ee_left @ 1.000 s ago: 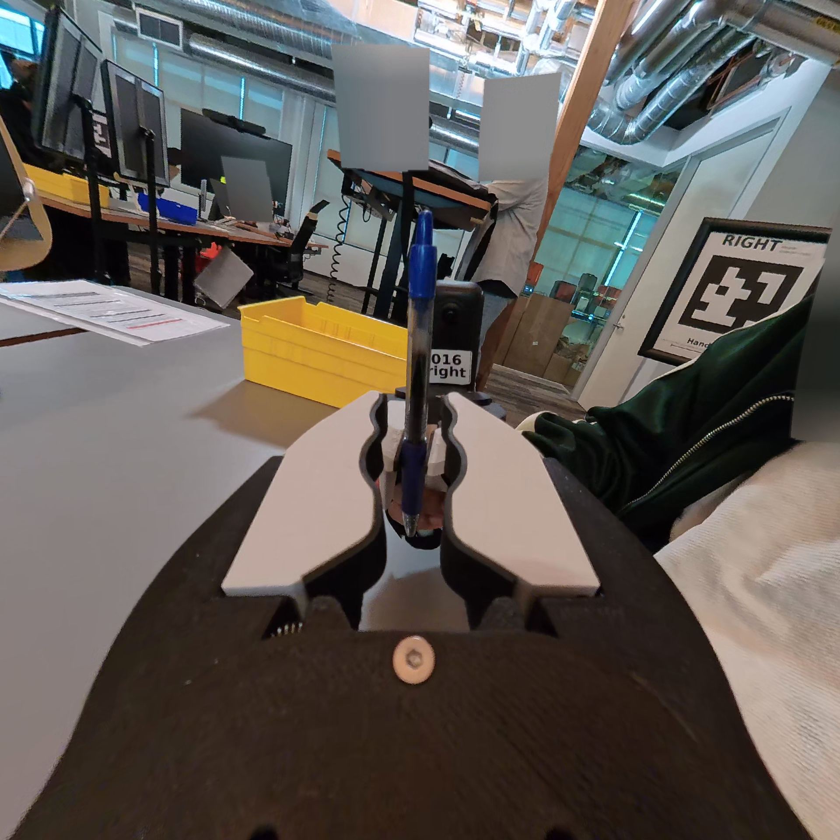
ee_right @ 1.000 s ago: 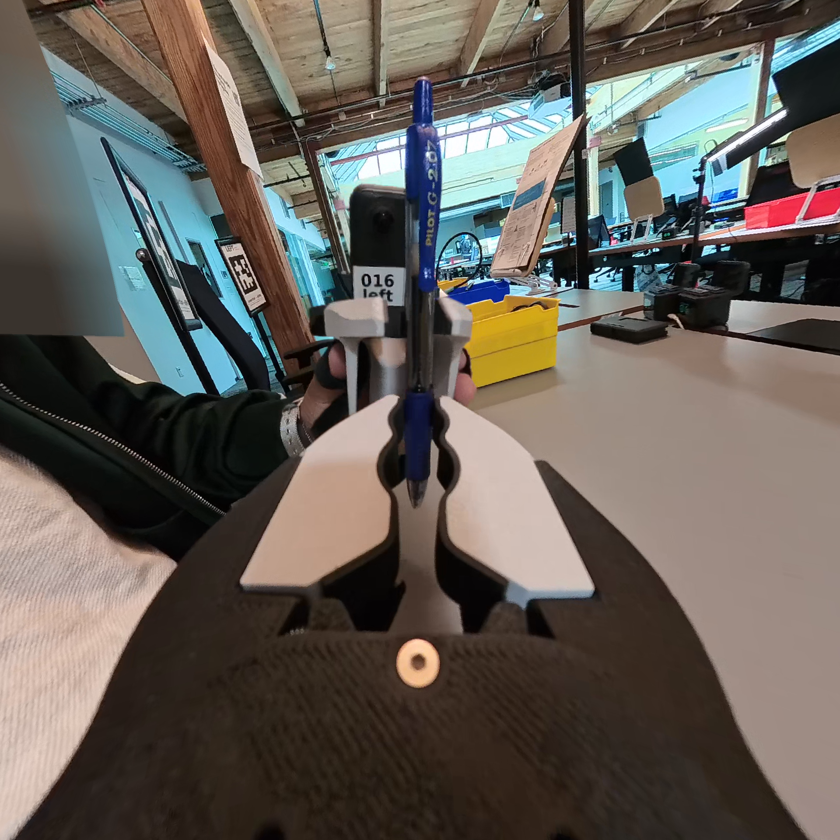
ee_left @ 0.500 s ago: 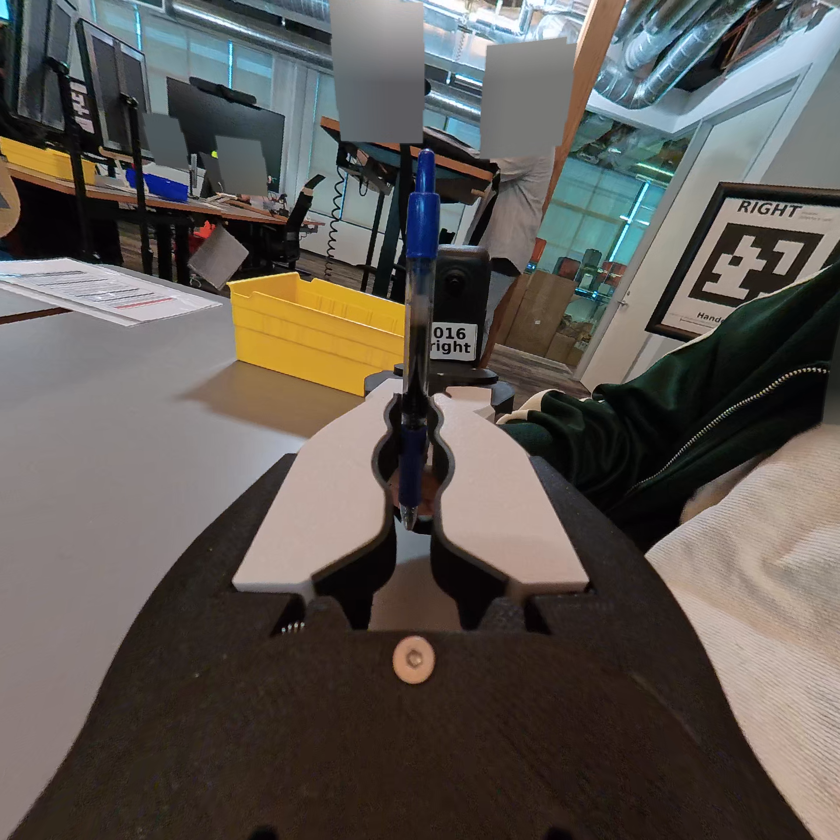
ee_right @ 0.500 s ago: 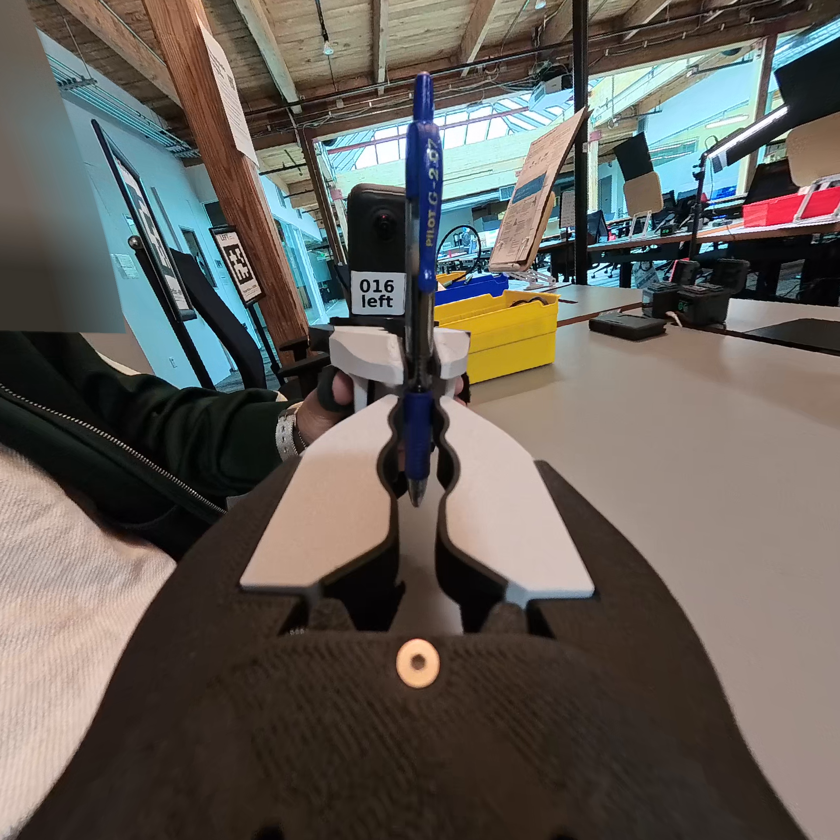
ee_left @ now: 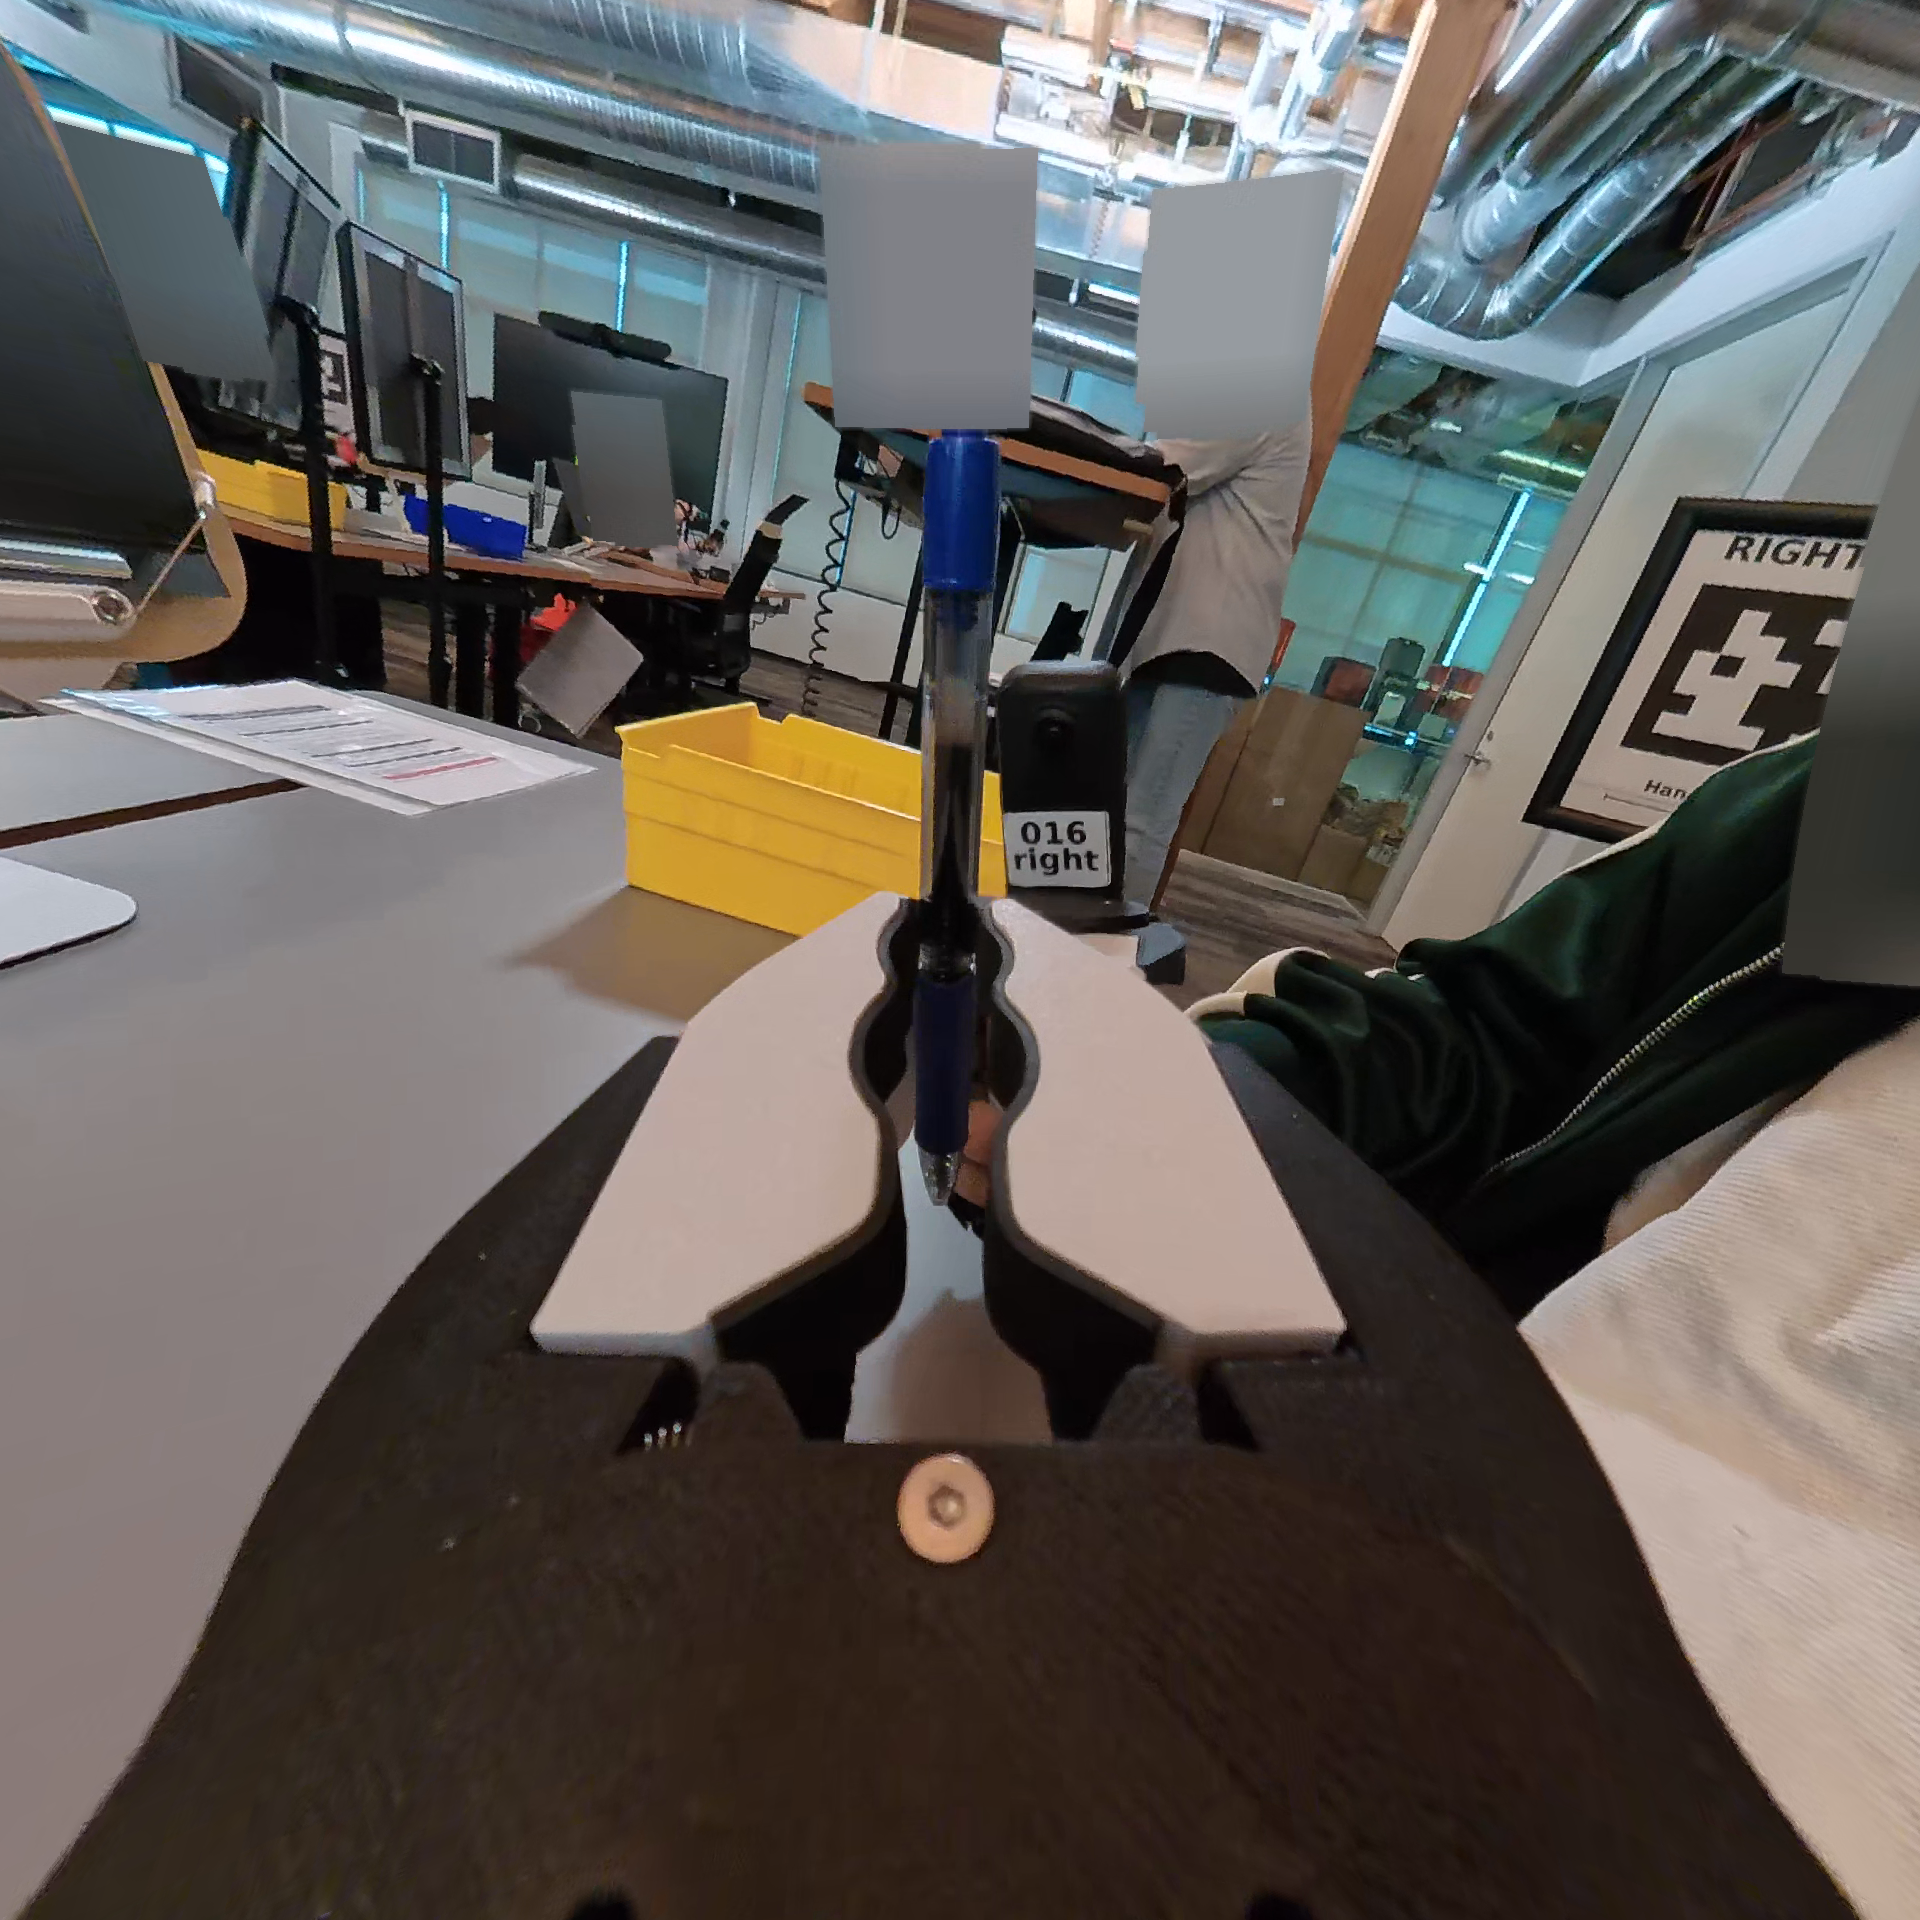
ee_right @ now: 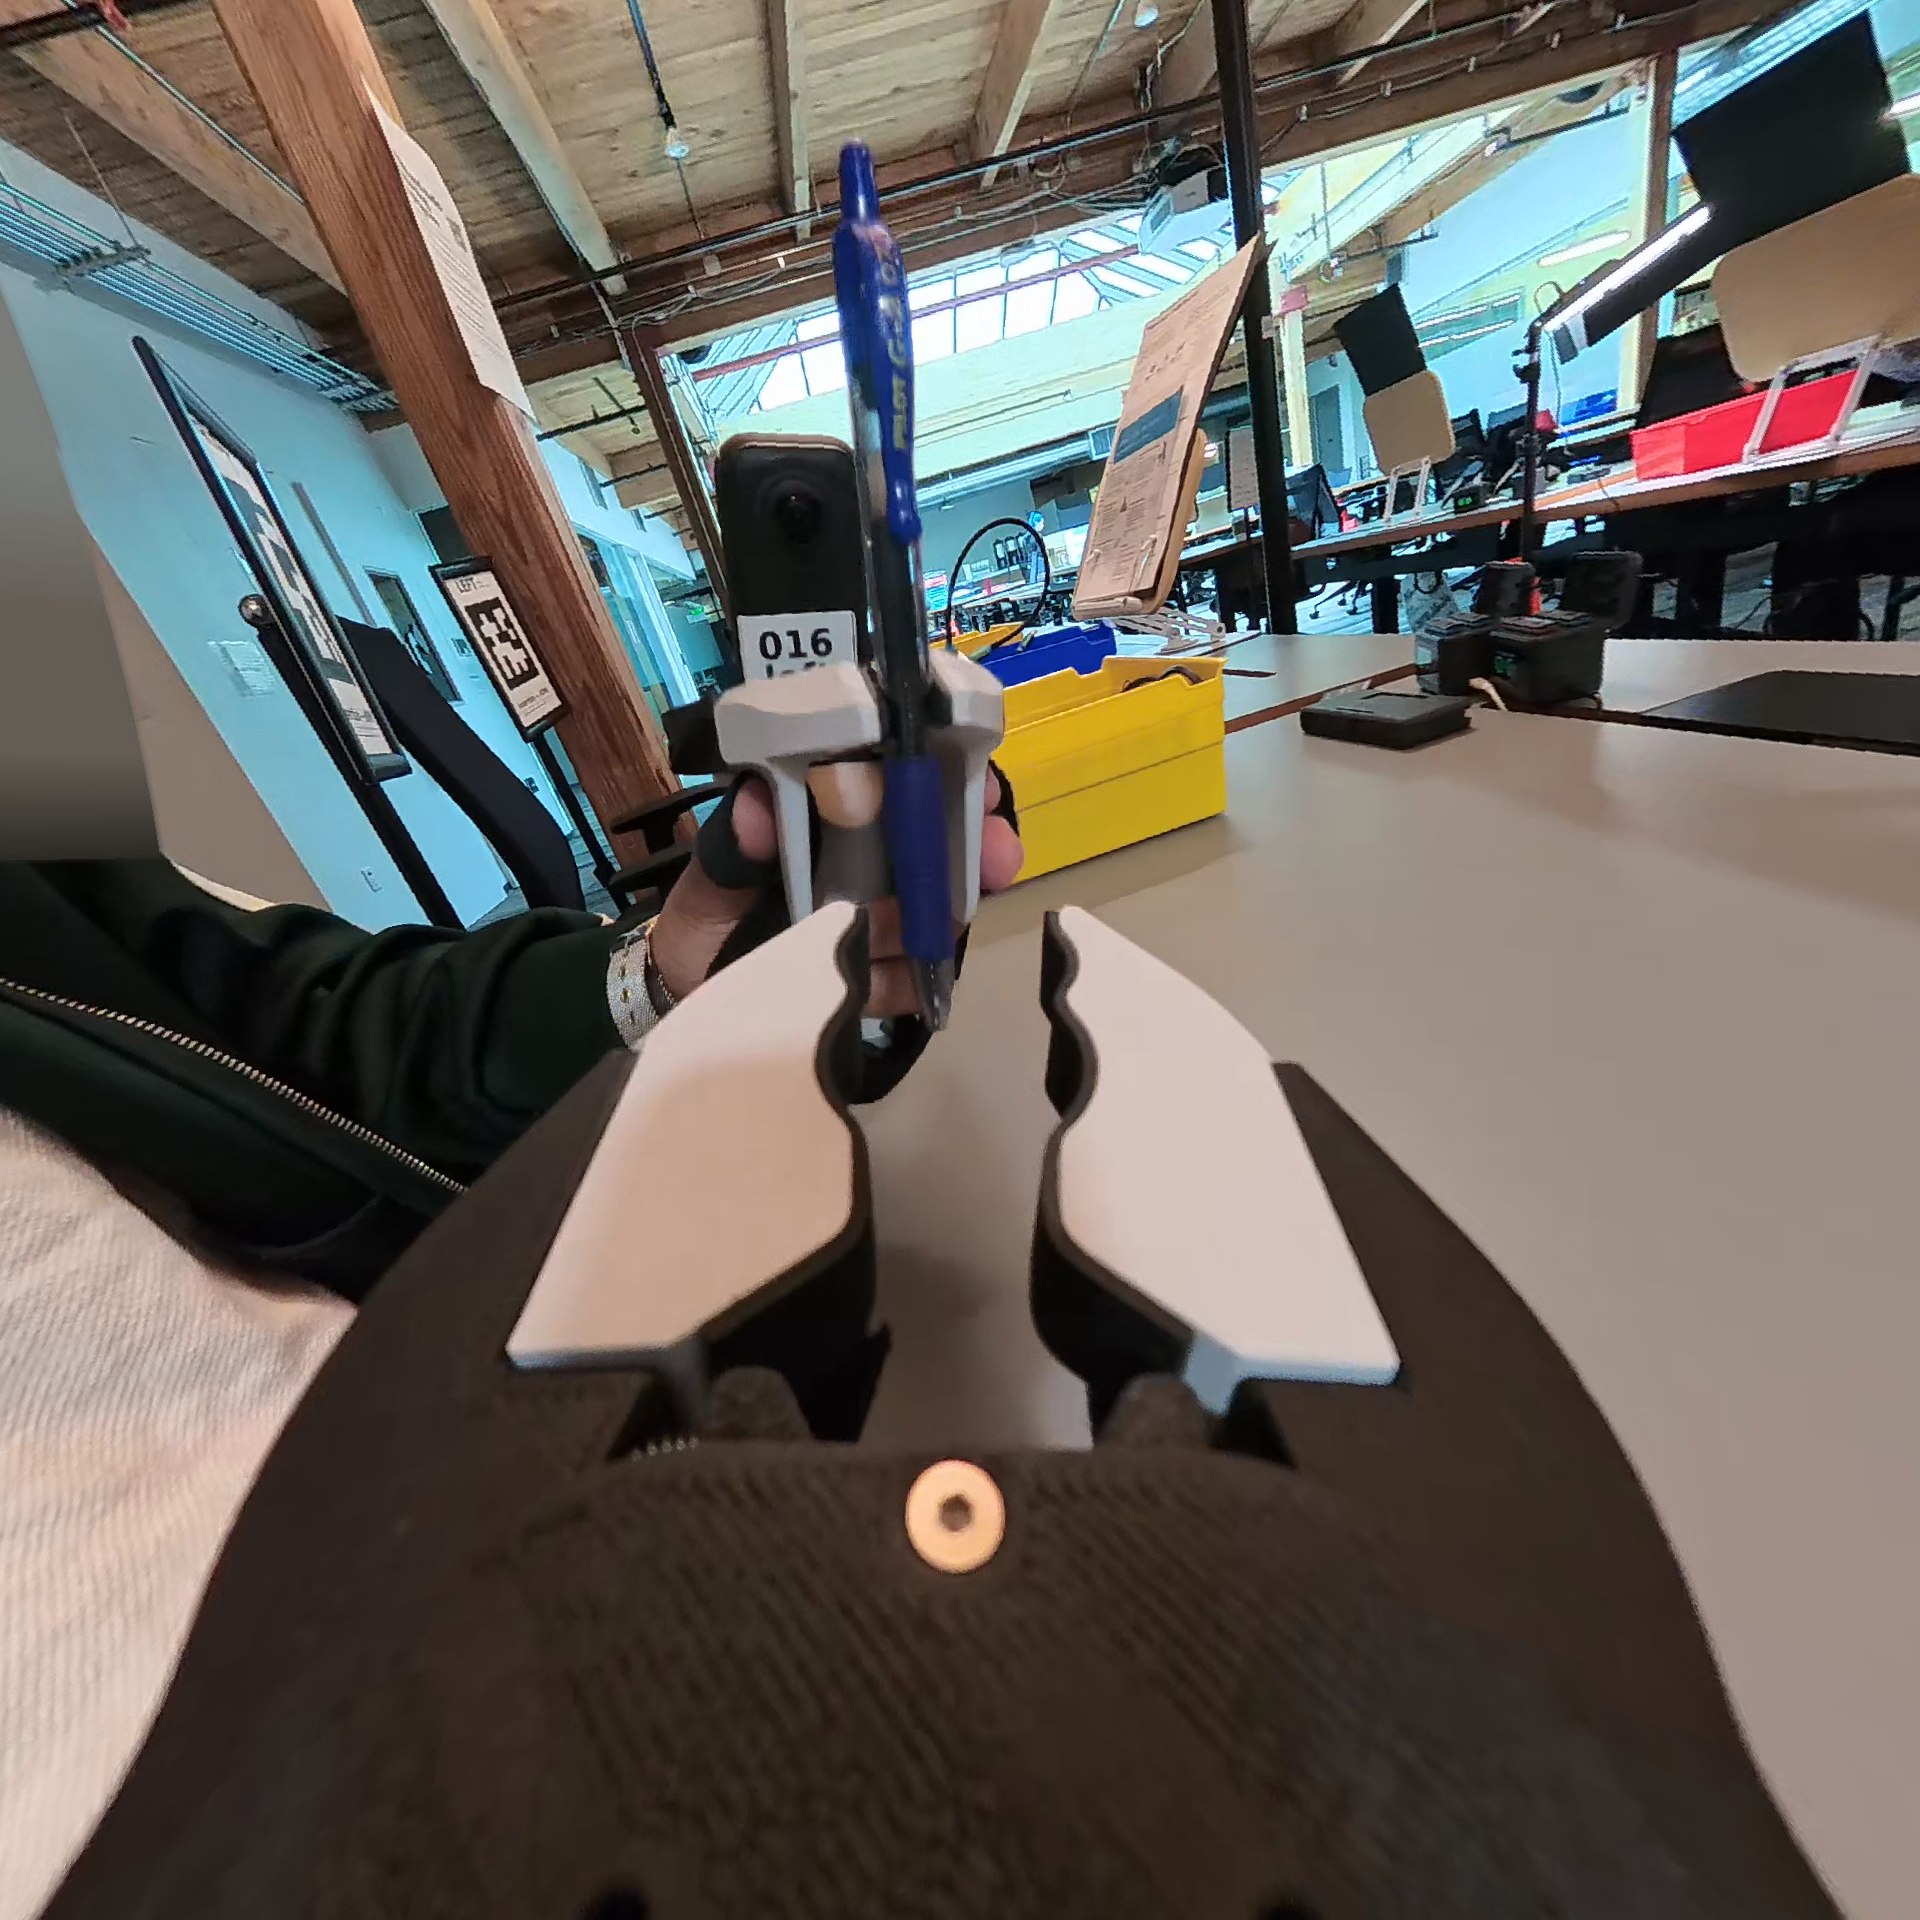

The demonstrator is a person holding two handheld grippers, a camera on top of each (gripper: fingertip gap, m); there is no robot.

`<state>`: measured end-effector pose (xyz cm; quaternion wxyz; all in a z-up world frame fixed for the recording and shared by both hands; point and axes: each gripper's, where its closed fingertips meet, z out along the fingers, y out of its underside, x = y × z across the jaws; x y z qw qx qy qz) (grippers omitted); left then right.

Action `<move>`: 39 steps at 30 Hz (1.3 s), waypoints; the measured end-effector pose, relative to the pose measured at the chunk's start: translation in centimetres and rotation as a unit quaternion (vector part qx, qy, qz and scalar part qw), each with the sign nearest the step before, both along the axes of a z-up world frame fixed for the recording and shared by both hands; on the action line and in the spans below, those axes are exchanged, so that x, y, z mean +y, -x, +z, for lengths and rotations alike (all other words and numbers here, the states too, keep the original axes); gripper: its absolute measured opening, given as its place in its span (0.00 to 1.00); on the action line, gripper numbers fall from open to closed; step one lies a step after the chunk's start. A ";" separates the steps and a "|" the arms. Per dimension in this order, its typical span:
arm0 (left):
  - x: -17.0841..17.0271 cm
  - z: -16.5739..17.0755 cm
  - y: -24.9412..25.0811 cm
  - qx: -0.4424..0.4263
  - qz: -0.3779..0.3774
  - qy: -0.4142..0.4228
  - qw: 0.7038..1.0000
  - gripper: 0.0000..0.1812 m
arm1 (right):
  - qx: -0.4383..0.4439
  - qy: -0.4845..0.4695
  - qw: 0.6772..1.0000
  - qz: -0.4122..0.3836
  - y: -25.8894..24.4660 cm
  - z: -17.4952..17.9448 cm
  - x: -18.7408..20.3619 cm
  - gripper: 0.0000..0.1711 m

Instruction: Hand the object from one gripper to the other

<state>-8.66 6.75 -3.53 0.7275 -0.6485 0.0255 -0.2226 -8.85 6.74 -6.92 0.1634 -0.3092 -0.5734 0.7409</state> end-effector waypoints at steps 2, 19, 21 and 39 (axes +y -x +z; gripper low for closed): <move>0.2 -0.7 0.0 0.004 -0.002 0.011 1.000 0.05 | 0.000 -0.001 1.000 -0.003 0.1 0.0 0.1 0.18; 1.2 -3.0 -0.6 0.015 0.000 0.049 0.999 0.04 | 0.024 0.000 0.998 -0.049 0.2 1.0 2.1 0.14; 1.4 -3.3 -1.0 0.016 -0.008 0.053 0.998 0.04 | 0.034 -0.009 0.998 -0.055 0.0 1.2 2.0 0.14; 1.3 -5.0 -4.5 0.006 -0.129 0.075 0.989 0.04 | 0.063 0.020 0.998 0.008 -1.8 3.9 1.2 0.16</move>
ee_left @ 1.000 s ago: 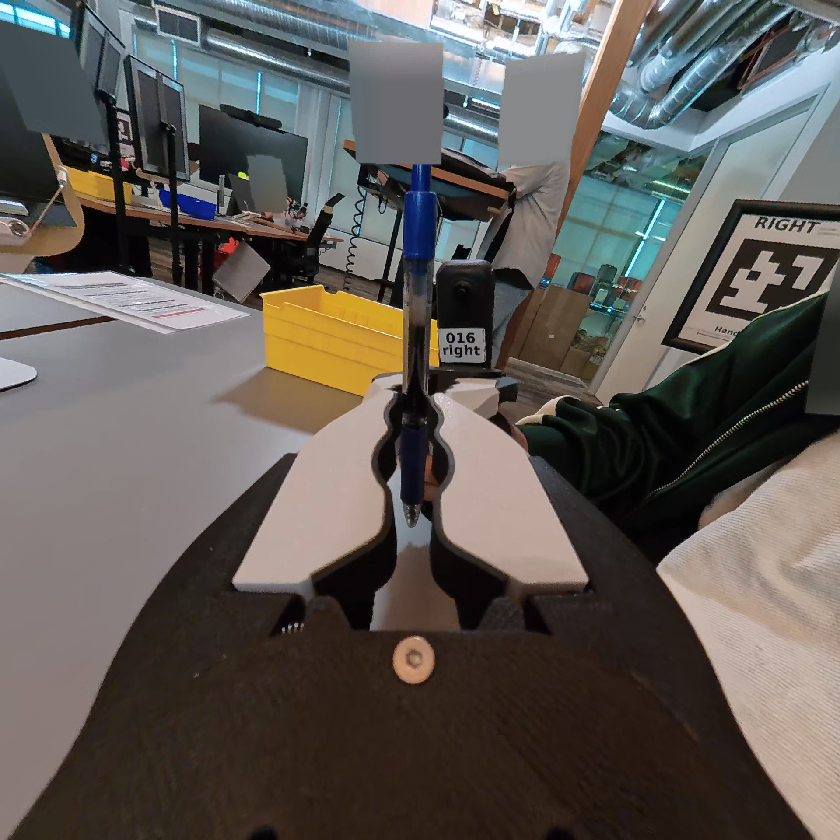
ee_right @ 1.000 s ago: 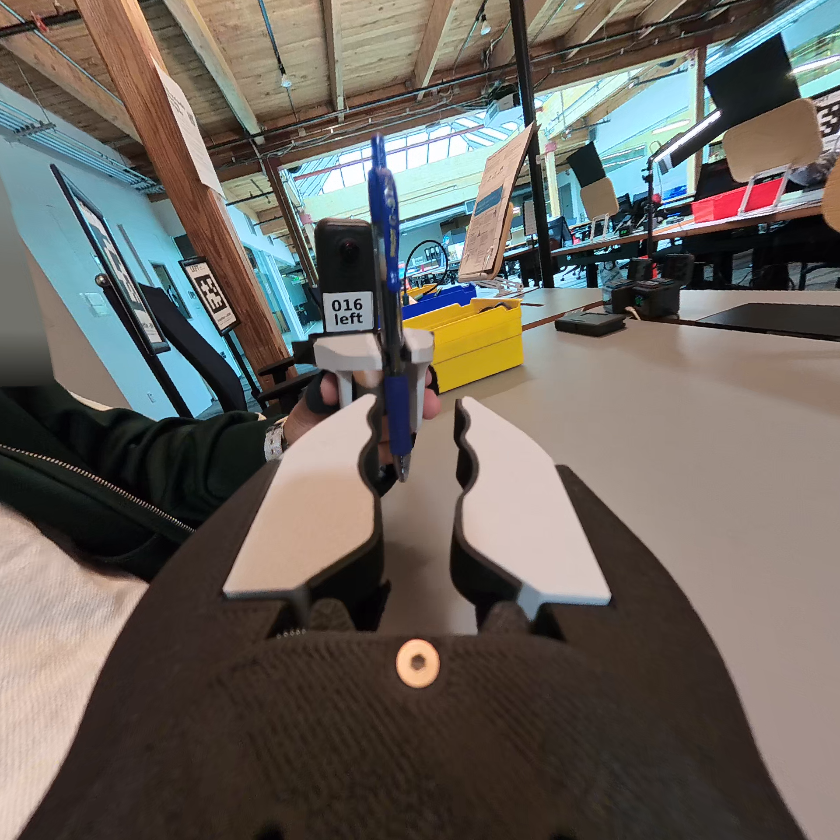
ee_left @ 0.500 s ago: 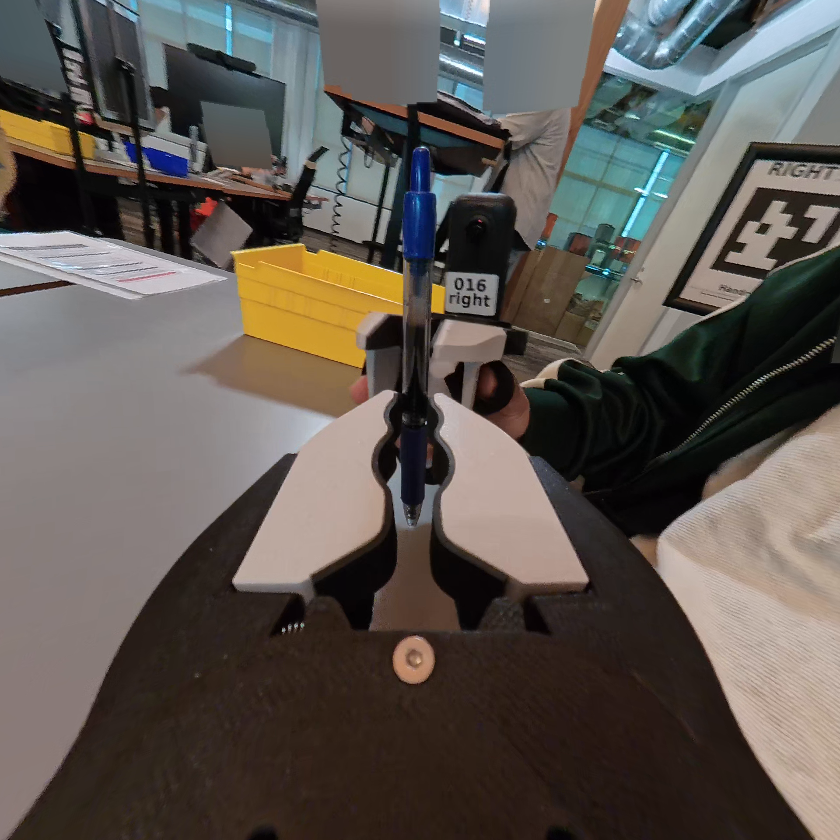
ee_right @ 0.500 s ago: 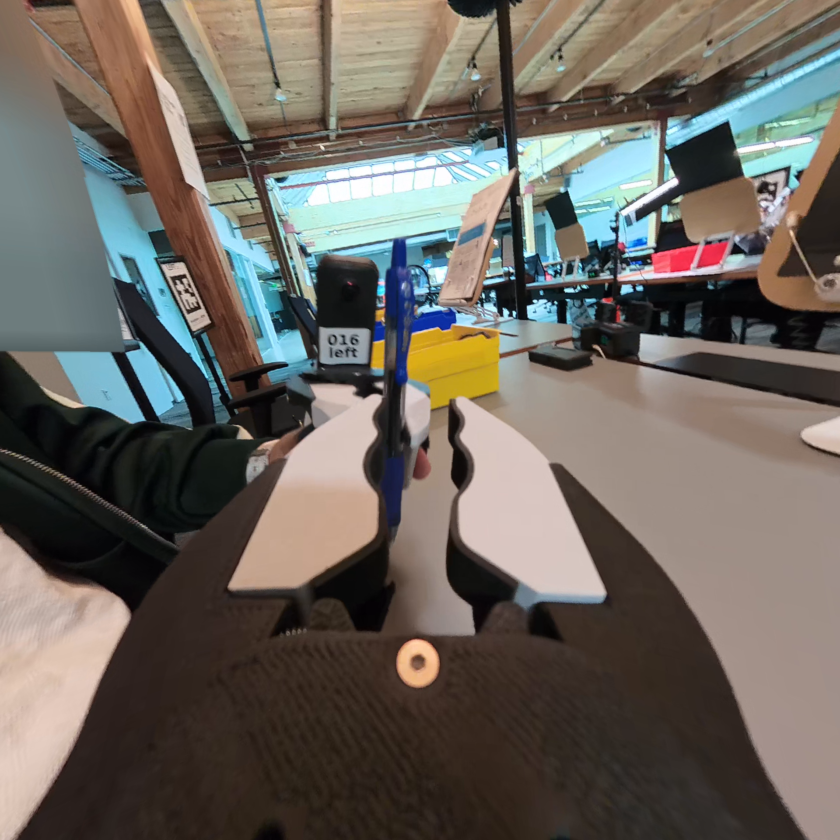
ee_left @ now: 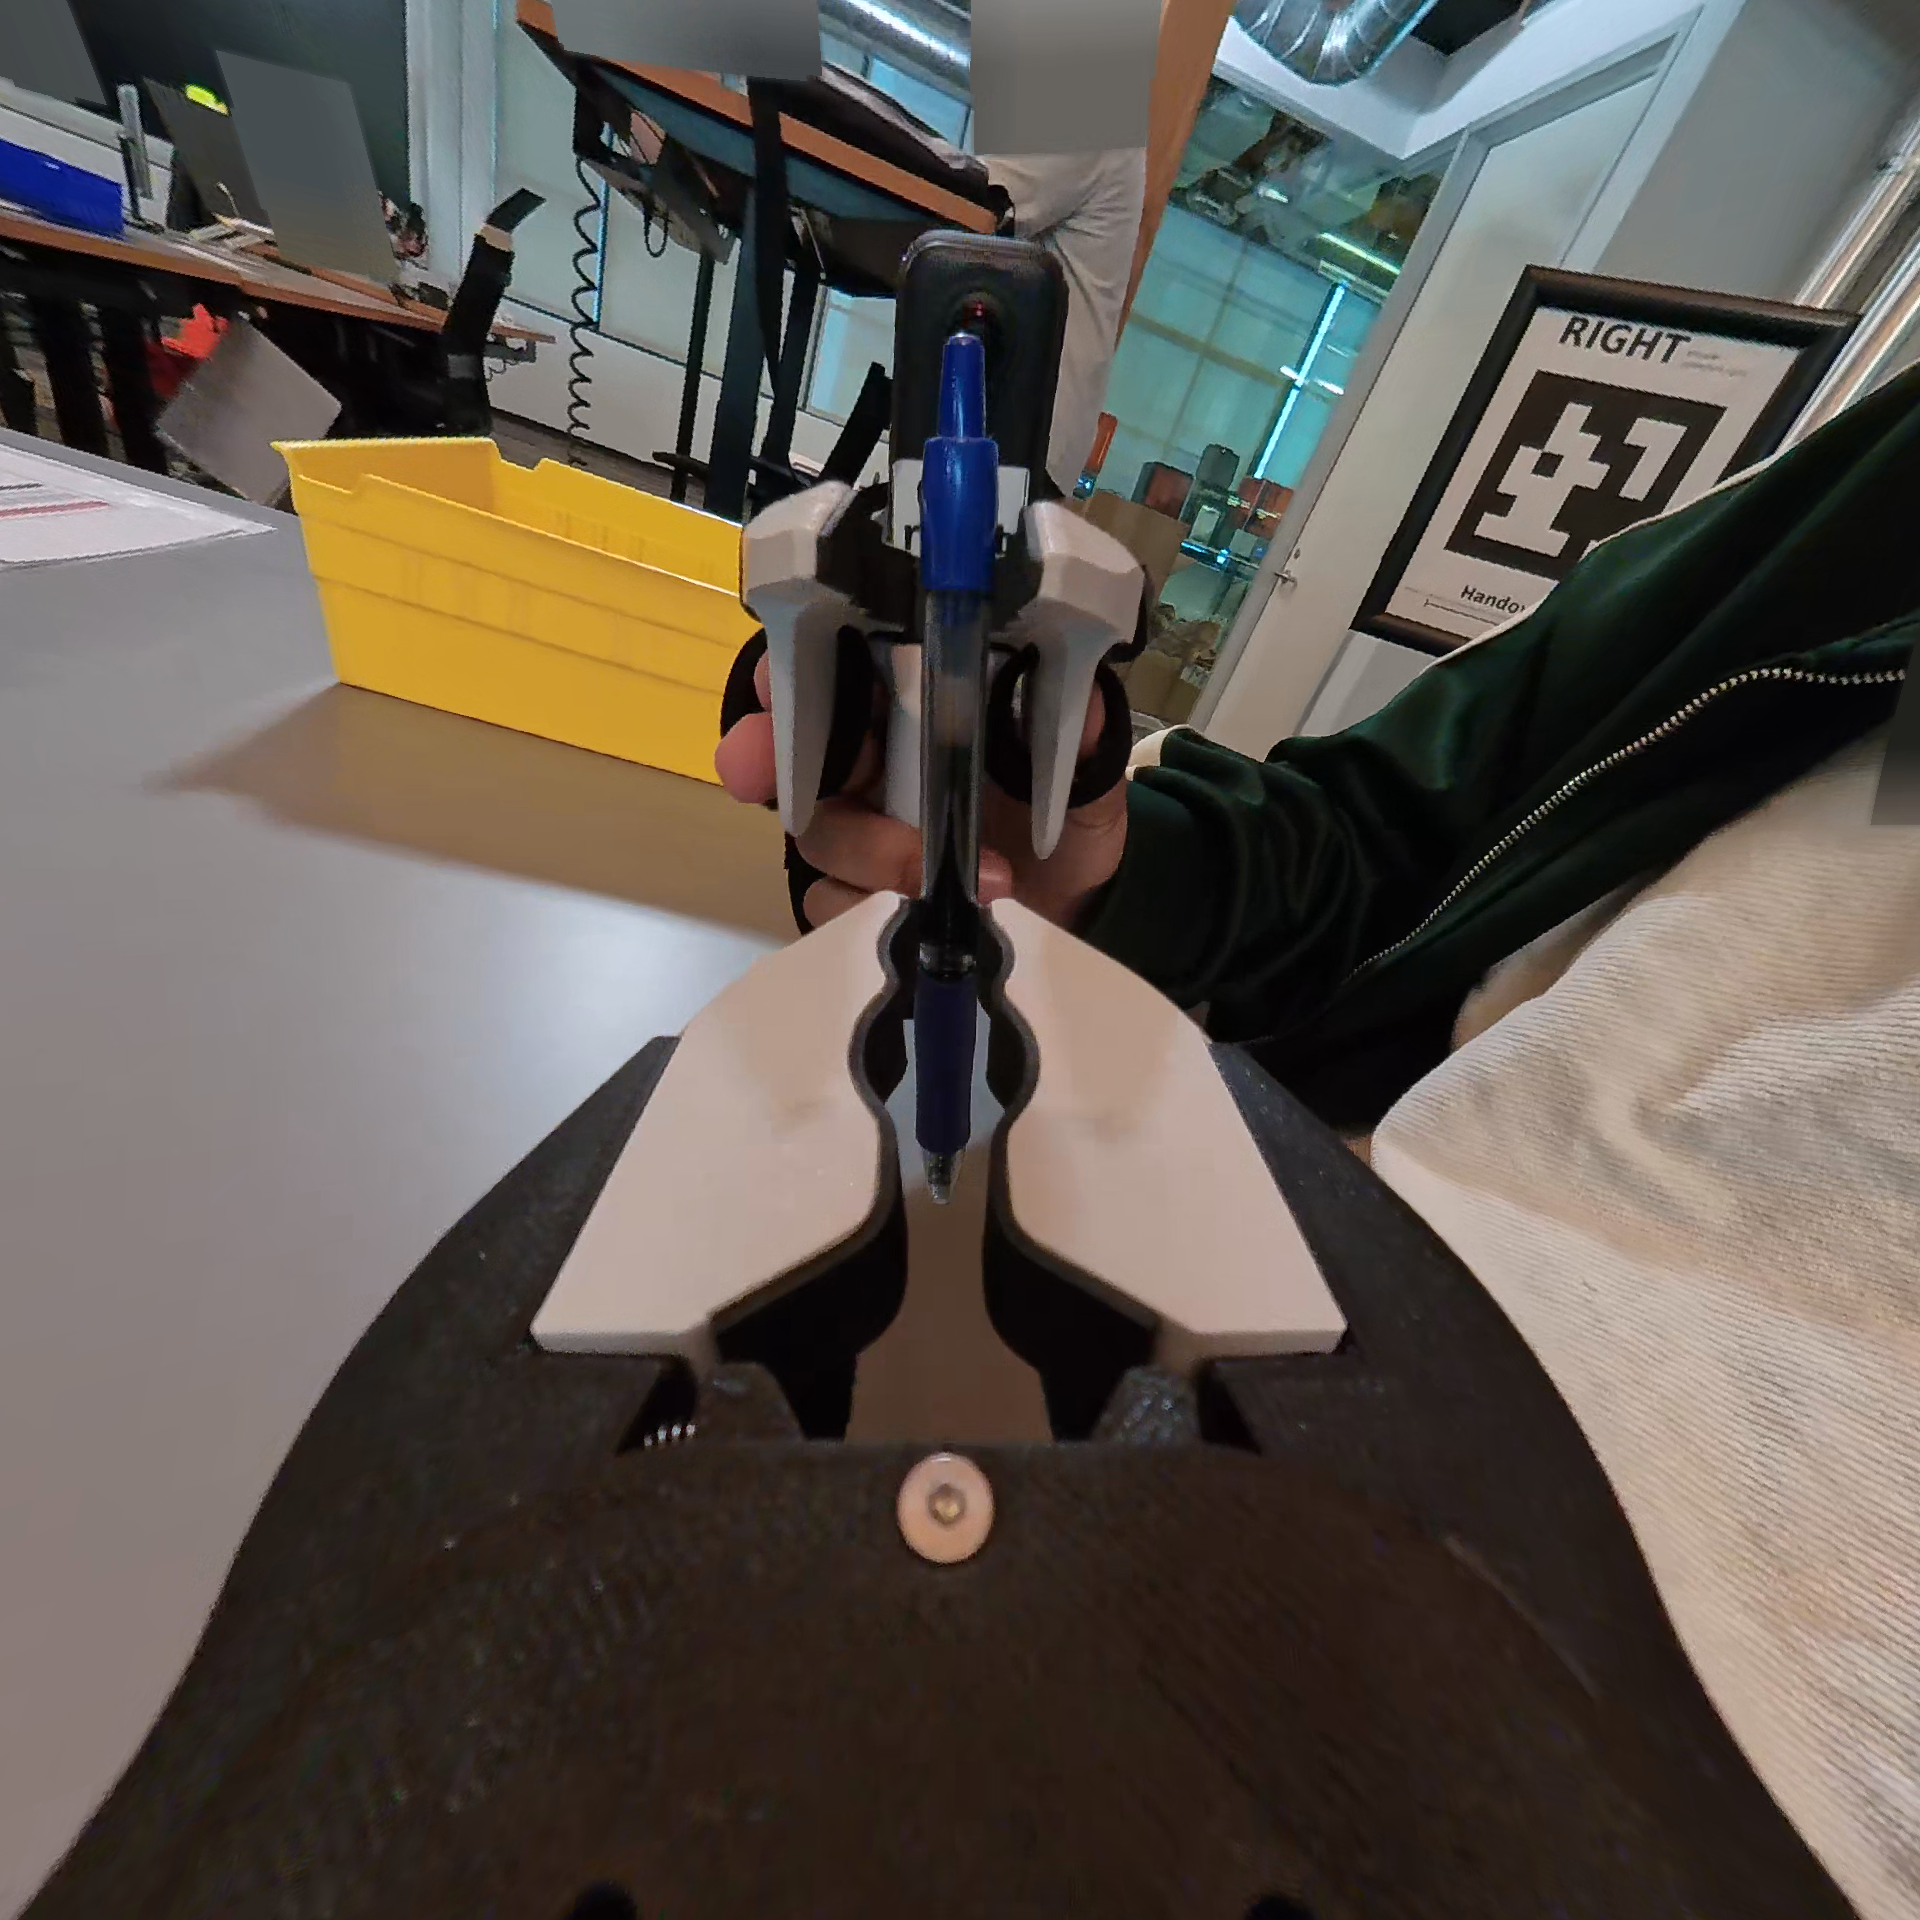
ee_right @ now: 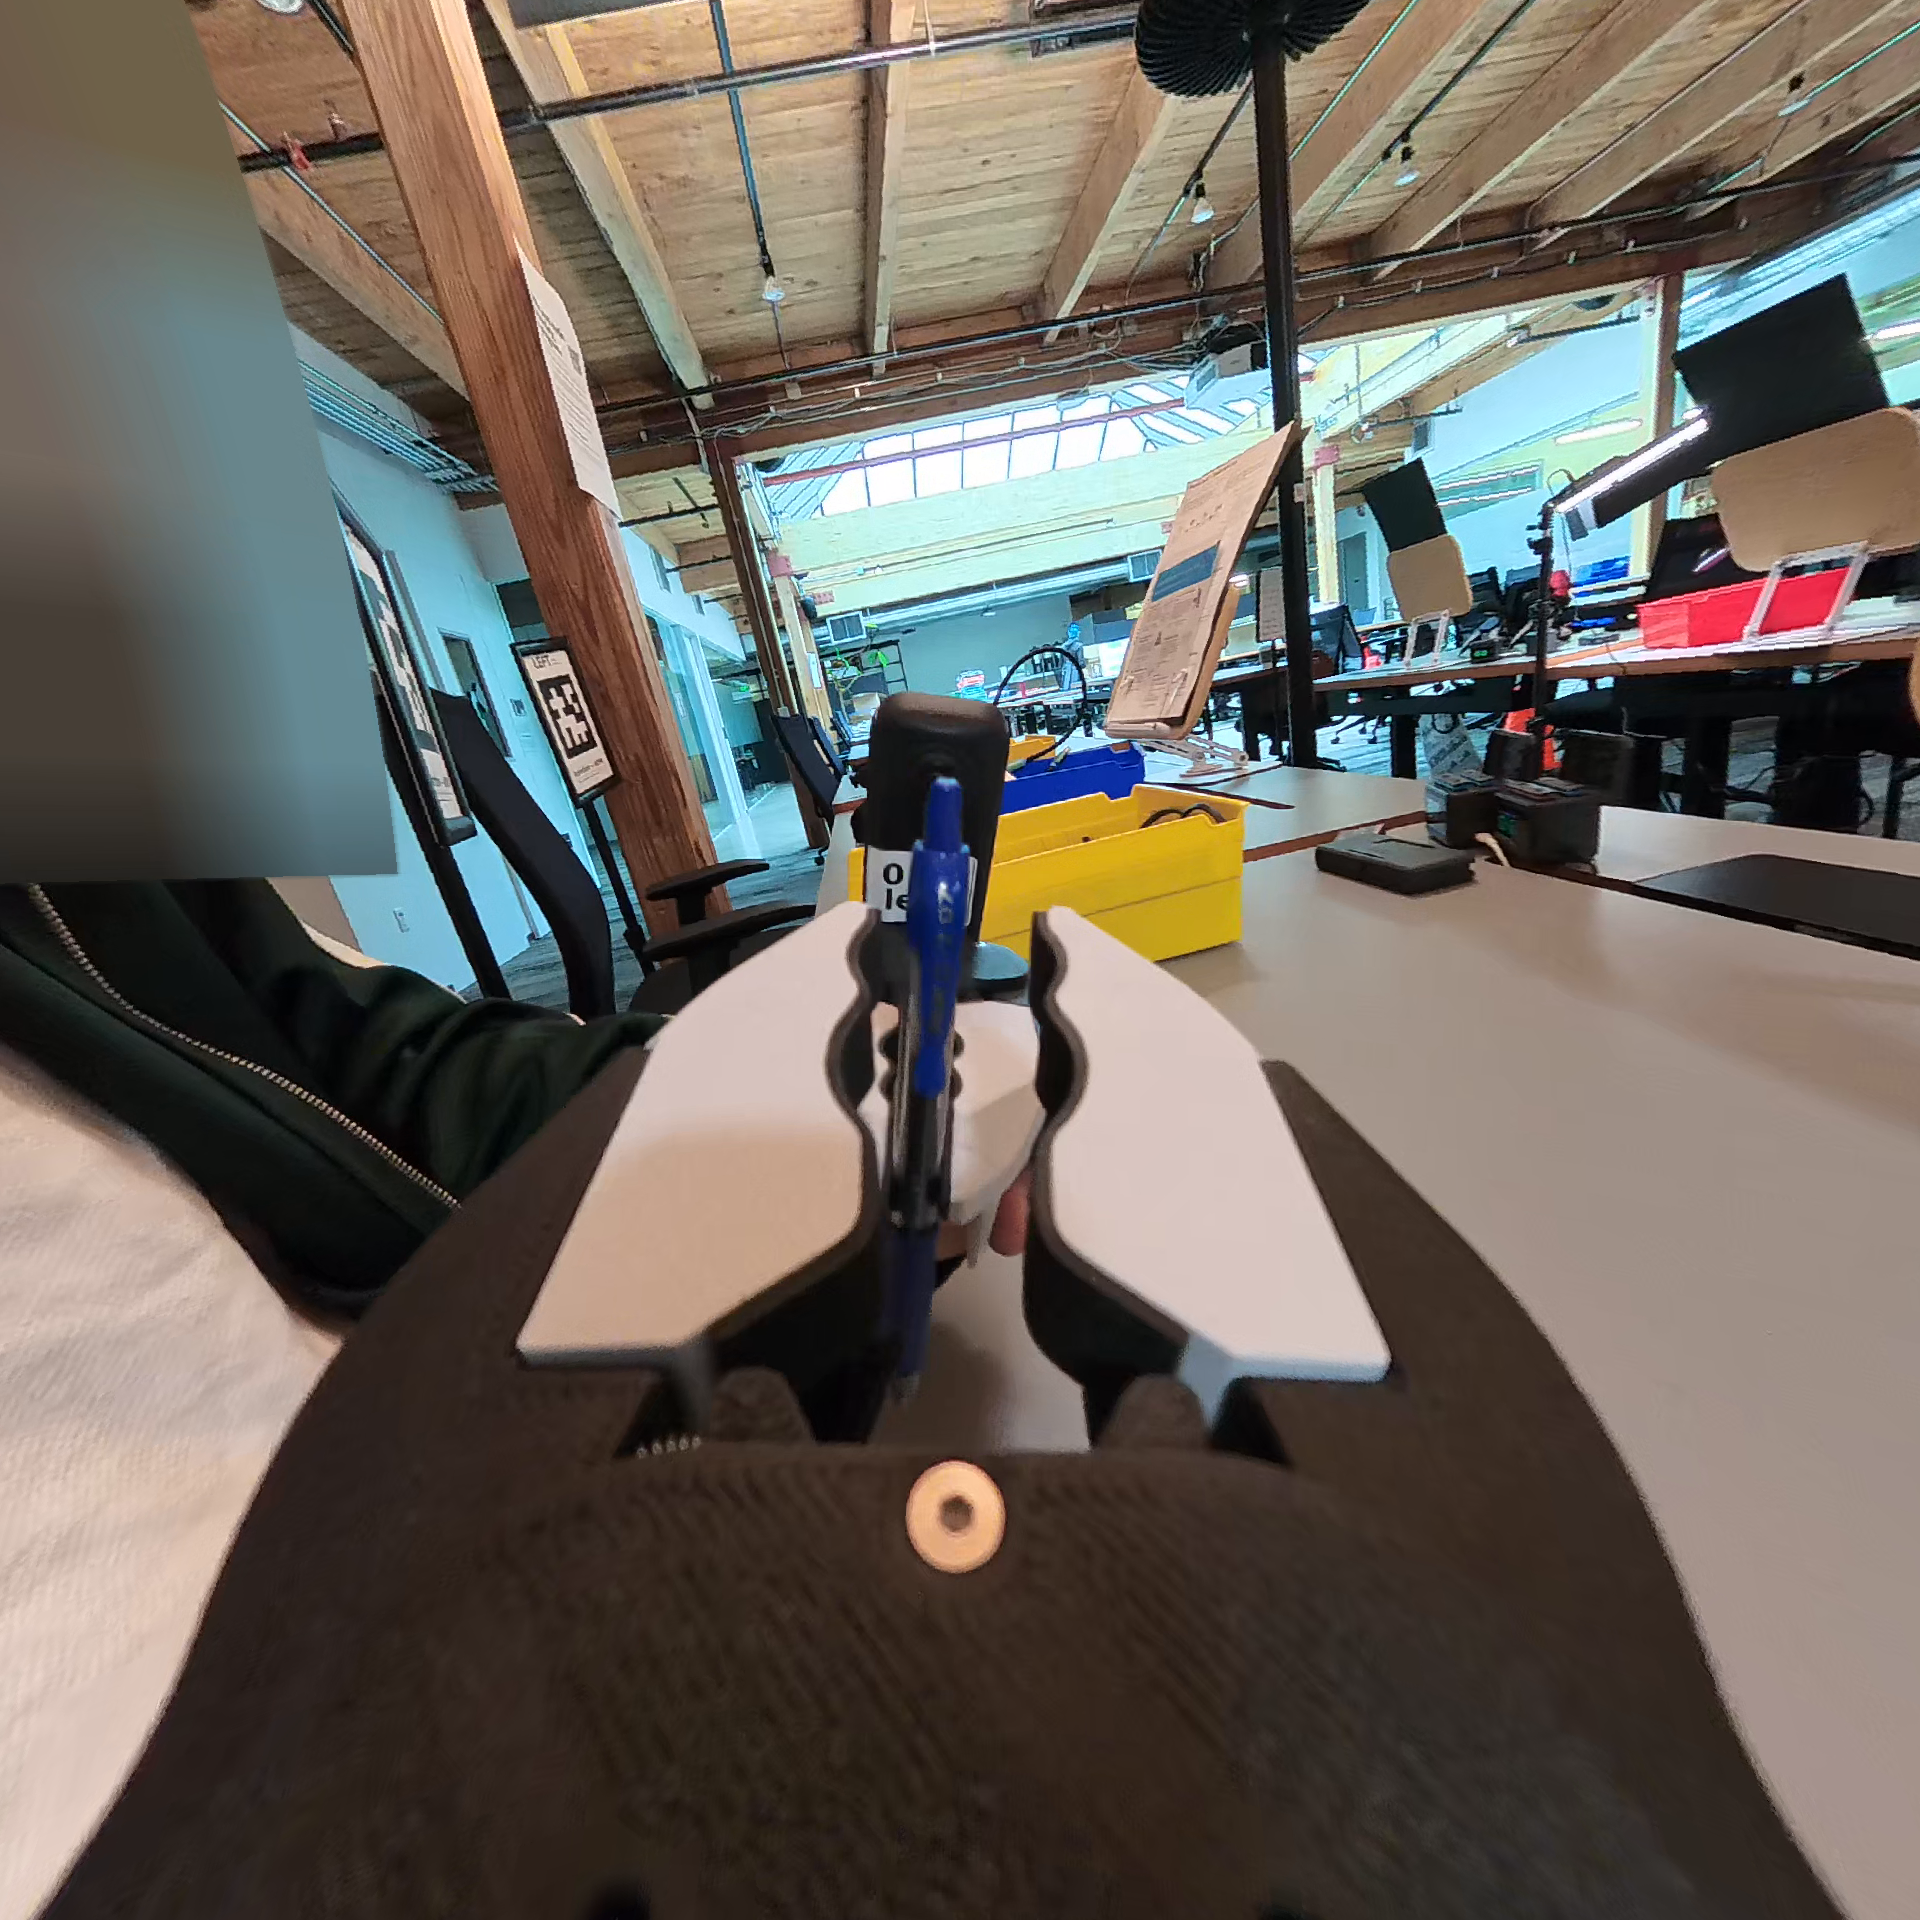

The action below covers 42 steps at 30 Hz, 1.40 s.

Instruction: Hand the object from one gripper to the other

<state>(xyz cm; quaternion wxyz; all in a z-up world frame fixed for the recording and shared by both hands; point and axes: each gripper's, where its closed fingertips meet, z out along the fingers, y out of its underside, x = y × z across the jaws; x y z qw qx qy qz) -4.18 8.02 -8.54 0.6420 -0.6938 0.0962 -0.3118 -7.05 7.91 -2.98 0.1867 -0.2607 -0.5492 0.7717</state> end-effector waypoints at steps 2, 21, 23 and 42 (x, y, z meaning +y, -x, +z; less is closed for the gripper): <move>0.0 -0.1 -0.1 0.001 -0.002 0.002 1.000 0.04 | 0.001 0.000 1.000 0.000 -0.1 0.1 0.0 0.15; 0.5 -0.6 0.3 -0.019 0.010 0.015 1.000 0.16 | -0.003 -0.018 1.000 -0.003 -0.2 -0.1 -0.2 0.06; 0.5 -0.8 0.5 -0.020 0.016 0.020 0.999 0.17 | -0.007 -0.021 1.000 -0.008 0.0 -0.4 0.2 0.06; 0.6 -3.0 -0.6 -0.049 -0.035 0.092 0.994 0.08 | -0.023 0.102 0.994 0.019 -0.2 0.6 3.8 0.06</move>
